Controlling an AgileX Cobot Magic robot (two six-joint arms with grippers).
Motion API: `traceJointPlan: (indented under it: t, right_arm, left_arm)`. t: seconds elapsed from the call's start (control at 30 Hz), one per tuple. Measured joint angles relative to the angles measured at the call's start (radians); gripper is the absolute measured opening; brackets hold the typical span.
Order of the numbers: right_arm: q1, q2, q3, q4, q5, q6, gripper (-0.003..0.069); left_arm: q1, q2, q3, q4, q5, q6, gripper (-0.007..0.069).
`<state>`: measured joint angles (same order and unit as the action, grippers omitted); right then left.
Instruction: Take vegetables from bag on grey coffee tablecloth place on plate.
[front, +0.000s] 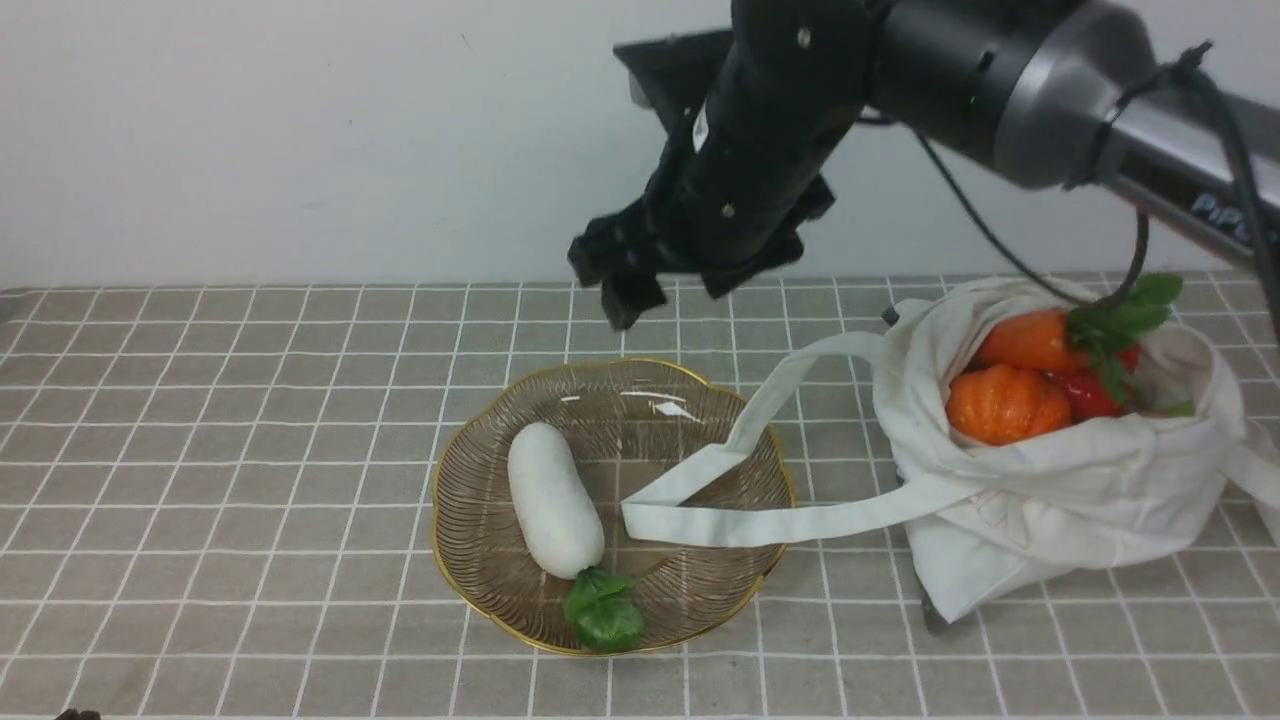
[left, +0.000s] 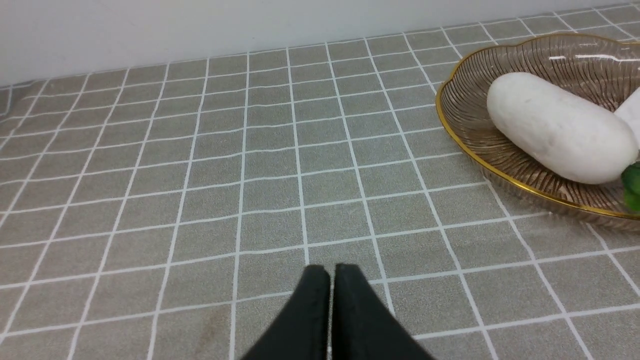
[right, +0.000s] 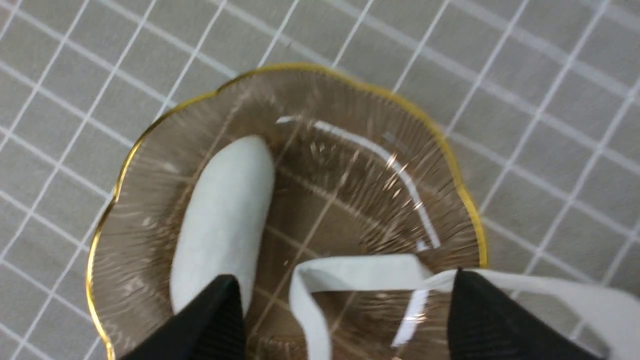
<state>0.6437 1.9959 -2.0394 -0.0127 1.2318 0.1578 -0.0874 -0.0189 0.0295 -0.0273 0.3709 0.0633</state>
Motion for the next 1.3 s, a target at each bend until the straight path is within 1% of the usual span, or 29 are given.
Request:
traceJointPlan:
  t: [0.07, 0.1, 0.13, 0.17, 0.2, 0.23, 0.27, 0.3, 0.37, 0.43, 0.5, 0.53, 0.57, 0.6, 0.63, 0.7, 0.73, 0.8, 0.83, 0.9, 1.03, 1.13, 1.3]
  right_arm:
    - [0.000, -0.066, -0.002, -0.028, 0.011, 0.007, 0.0346]
    - [0.000, -0.118, 0.007, -0.029, 0.015, 0.013, 0.0248]
    - [0.000, -0.127, 0.009, -0.029, 0.015, 0.014, 0.0235]
    - [0.000, -0.169, 0.019, -0.029, 0.017, 0.017, 0.0178]
    - [0.000, -0.249, 0.046, -0.033, 0.019, 0.025, 0.0087]
    - [0.000, -0.327, 0.077, -0.036, 0.019, 0.032, 0.0039]
    - [0.000, -0.340, 0.083, -0.037, 0.019, 0.035, 0.0034]
    - [0.000, -0.454, 0.138, -0.045, 0.019, 0.052, 0.0004]
    - [0.000, -0.592, 0.220, -0.056, 0.020, 0.071, -0.0009]
    - [0.000, -0.794, 0.370, -0.070, 0.011, 0.079, -0.0013]
    - [0.000, -0.903, 0.465, -0.081, -0.016, 0.080, -0.0013]
    - [0.000, -1.056, 0.590, -0.105, -0.104, 0.084, -0.0014]
    - [0.000, -1.136, 0.688, -0.120, -0.182, 0.096, -0.0014]
    - [0.000, -1.156, 0.708, -0.128, -0.200, 0.099, -0.0014]
    - [0.000, -1.301, 0.852, -0.153, -0.336, 0.125, -0.0014]
    - [0.000, -1.524, 1.064, -0.187, -0.551, 0.178, -0.0014]
    - [0.000, -1.616, 1.145, -0.199, -0.625, 0.206, -0.0014]
    - [0.000, -1.713, 1.229, -0.212, -0.688, 0.242, -0.0014]
    - [0.000, -1.806, 1.312, -0.238, -0.727, 0.285, -0.0014]
    - [0.000, -1.911, 1.415, -0.286, -0.747, 0.346, -0.0014]
    - [0.000, -2.007, 1.537, -0.360, -0.781, 0.386, -0.0014]
    - [0.000, -2.011, 1.568, -0.406, -0.795, 0.390, -0.0014]
    - [0.000, -2.013, 1.571, -0.412, -0.797, 0.392, -0.0014]
  left_arm:
    - [0.000, 0.000, 0.000, 0.000, 0.000, 0.000, -0.0005]
    - [0.000, 0.000, 0.000, 0.000, 0.000, 0.000, -0.0005]
    - [0.000, 0.000, 0.000, 0.000, 0.000, 0.000, -0.0005]
    - [0.000, 0.000, 0.000, 0.000, 0.000, 0.000, -0.0005]
    - [0.000, 0.000, 0.000, 0.000, 0.000, 0.000, -0.0005]
    - [0.000, 0.000, 0.000, 0.000, 0.000, 0.000, -0.0005]
    - [0.000, 0.000, 0.000, 0.000, 0.000, 0.000, -0.0005]
    - [0.000, 0.000, 0.000, 0.000, 0.000, 0.000, -0.0005]
    - [0.000, 0.000, 0.000, 0.000, 0.000, 0.000, -0.0005]
    - [0.000, 0.000, 0.000, 0.000, 0.000, 0.000, -0.0005]
    - [0.000, 0.000, 0.000, 0.000, 0.000, 0.000, -0.0005]
    - [0.000, 0.000, 0.000, 0.000, 0.000, 0.000, -0.0005]
    - [0.000, 0.000, 0.000, 0.000, 0.000, 0.000, -0.0005]
    - [0.000, 0.000, 0.000, 0.000, 0.000, 0.000, -0.0005]
    - [0.000, 0.000, 0.000, 0.000, 0.000, 0.000, -0.0005]
    - [0.000, 0.000, 0.000, 0.000, 0.000, 0.000, -0.0005]
    - [0.000, 0.000, 0.000, 0.000, 0.000, 0.000, -0.0005]
    - [0.000, 0.000, 0.000, 0.000, 0.000, 0.000, -0.0005]
    - [0.000, 0.000, 0.000, 0.000, 0.000, 0.000, -0.0005]
    - [0.000, 0.000, 0.000, 0.000, 0.000, 0.000, -0.0005]
    - [0.000, 0.000, 0.000, 0.000, 0.000, 0.000, -0.0005]
    - [0.000, 0.001, 0.000, 0.000, 0.000, 0.000, -0.0005]
    - [0.000, 0.001, 0.000, 0.000, 0.000, 0.000, -0.0005]
